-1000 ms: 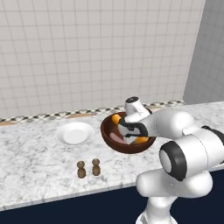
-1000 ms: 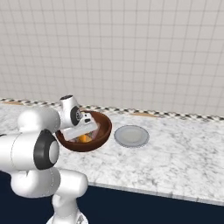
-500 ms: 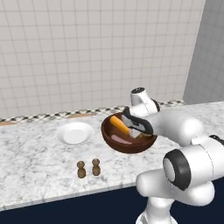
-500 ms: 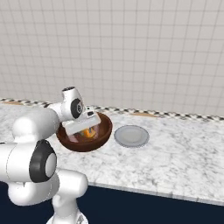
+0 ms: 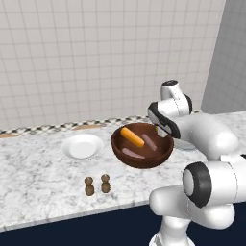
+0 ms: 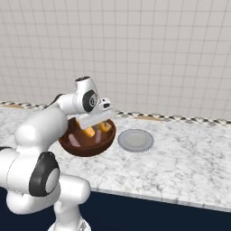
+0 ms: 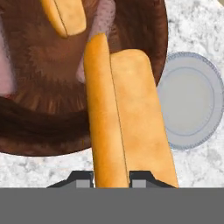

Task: Place one bun and one sausage from the bowl on each plate.

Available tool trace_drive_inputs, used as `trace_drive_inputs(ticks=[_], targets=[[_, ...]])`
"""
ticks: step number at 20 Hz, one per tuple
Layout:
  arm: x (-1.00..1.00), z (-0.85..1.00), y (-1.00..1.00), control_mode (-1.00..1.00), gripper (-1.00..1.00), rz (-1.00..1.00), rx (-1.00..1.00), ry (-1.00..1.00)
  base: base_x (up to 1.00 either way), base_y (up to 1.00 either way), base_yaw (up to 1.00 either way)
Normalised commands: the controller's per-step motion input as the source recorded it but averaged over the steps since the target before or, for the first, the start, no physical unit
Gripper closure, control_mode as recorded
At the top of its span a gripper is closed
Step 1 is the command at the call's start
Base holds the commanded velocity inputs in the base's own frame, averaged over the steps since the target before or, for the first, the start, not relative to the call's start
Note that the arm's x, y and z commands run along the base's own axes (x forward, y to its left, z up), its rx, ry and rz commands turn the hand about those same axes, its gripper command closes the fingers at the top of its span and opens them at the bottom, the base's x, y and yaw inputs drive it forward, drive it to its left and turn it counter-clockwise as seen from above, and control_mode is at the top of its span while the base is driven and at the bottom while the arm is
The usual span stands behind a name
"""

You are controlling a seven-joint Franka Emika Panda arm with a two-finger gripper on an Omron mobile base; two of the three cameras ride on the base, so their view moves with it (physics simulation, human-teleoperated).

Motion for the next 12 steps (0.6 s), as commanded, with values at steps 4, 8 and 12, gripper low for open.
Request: trace_drive_inputs(ticks=[4, 8, 12], targets=[[0.36, 0.00, -0.99, -1.00, 1.00, -0.06, 0.13, 0.02, 0.00, 0.00, 0.00], [0.56, -0.05, -0.94, -1.00, 1.00, -0.03, 0.24, 0.07, 0.00, 0.00, 0.00], [0.56, -0.19, -0.68, -1.00, 1.00, 0.00, 0.22, 0.14, 0.00, 0.00, 0.00]])
